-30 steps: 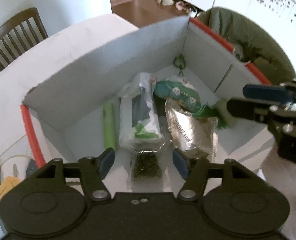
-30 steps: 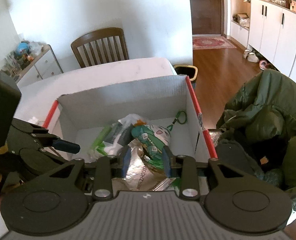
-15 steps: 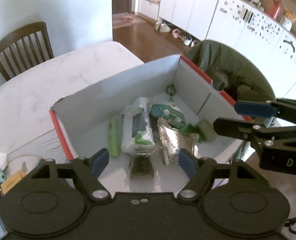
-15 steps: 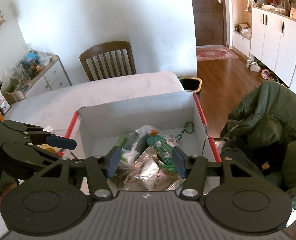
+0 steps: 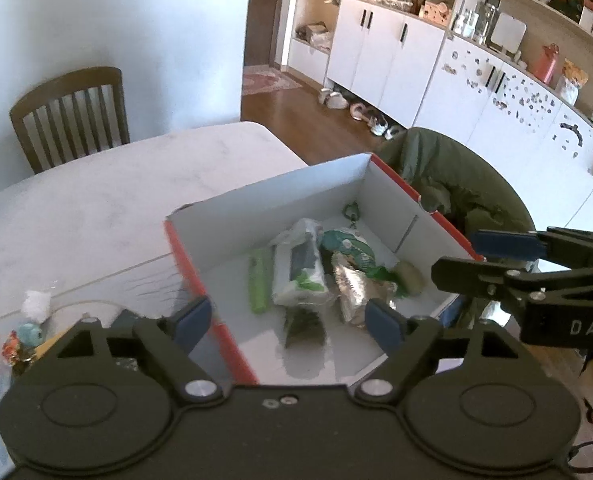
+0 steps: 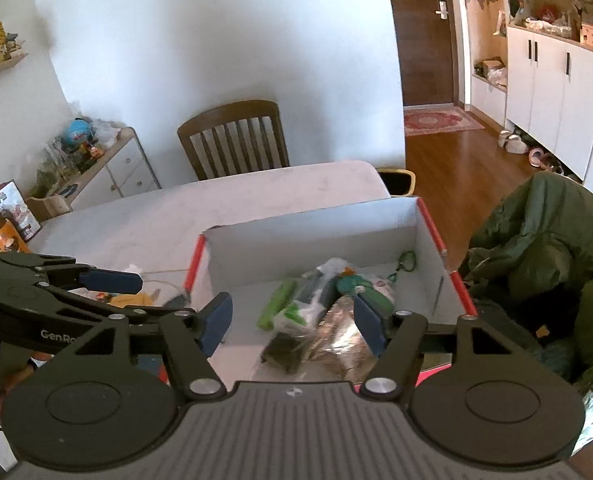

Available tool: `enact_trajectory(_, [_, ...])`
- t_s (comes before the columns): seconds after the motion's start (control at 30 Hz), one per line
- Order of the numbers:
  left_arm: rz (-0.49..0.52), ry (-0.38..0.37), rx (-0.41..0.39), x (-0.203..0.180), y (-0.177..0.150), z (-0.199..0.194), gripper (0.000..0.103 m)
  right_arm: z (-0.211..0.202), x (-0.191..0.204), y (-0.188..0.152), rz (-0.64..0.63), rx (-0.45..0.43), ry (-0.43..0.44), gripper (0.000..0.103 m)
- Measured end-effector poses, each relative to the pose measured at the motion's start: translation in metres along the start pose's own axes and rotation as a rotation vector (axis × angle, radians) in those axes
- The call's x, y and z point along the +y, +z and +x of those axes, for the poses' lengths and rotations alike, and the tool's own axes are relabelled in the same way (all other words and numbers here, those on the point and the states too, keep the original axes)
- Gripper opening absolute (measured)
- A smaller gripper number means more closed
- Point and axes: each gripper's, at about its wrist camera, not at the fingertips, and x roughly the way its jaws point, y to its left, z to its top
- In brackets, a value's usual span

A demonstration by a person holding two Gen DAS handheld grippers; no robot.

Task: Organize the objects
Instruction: 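Withdraw both open tools from the shoebox back over the table items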

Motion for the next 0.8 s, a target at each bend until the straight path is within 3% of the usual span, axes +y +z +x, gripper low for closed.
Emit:
enact_trajectory(0.17, [-0.027, 0.008, -0.045, 0.018, -0.012, -0.023, 0.093, -0.006, 0.023, -0.004, 0.002, -0.023, 0.015, 0.078])
enact_trajectory(0.33, [-0.06, 0.035, -0.08, 0.043, -0.025, -0.044, 0.101, -0.006, 0.049, -0.008, 0.015, -0.039, 0.042, 0.084])
enact_trajectory(0.8, [-0.124, 0.146, -0.156, 0.118, -0.057, -0.088, 0.102, 0.014, 0.128, -0.014, -0.007, -0.009, 0.1, 0.084])
